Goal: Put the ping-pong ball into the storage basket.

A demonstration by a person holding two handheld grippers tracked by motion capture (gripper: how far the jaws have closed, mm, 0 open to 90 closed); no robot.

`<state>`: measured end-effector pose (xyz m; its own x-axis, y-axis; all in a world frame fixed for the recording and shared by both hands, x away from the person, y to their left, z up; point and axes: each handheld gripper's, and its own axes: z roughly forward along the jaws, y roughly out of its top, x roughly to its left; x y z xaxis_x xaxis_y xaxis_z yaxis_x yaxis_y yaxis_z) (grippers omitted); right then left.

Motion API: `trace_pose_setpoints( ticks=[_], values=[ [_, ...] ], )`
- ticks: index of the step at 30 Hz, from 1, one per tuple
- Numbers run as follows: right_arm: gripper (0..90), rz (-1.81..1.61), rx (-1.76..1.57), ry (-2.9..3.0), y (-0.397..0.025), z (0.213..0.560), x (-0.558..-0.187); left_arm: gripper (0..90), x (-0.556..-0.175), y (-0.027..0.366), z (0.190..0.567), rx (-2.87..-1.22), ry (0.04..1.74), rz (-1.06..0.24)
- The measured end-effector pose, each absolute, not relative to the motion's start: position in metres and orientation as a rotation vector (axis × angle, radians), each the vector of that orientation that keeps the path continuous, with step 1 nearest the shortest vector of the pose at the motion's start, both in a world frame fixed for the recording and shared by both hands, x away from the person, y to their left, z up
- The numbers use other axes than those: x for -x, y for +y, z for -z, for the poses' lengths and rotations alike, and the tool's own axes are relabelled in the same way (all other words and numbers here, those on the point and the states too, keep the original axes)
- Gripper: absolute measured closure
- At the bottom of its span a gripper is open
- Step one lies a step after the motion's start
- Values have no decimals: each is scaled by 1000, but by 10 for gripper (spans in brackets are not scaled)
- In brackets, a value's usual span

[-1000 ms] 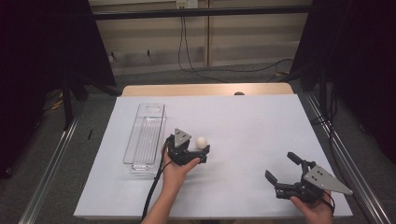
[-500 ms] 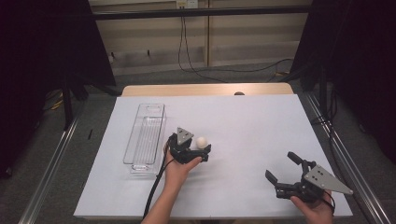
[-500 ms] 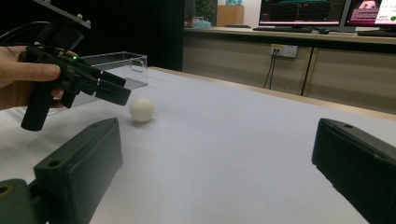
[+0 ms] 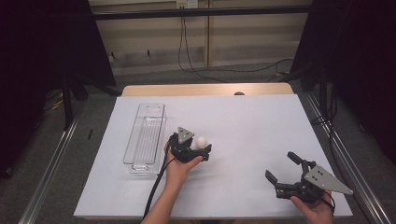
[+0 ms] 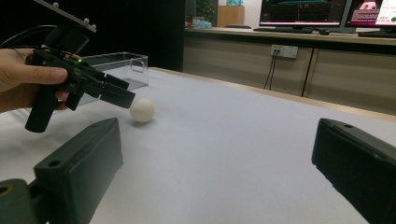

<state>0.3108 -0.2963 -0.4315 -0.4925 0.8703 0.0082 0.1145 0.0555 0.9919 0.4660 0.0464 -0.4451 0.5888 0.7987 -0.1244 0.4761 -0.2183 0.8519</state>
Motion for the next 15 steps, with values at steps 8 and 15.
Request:
trace_pose_setpoints(
  ticks=[8,15],
  values=[
    [13,-1497,-1000,1693,-296,431,-311,28,-468,46,444,-1876,1035,-420],
    [14,-1499,-999,1694,-296,431,-311,32,-472,42,442,-1887,1052,-422]
  ],
)
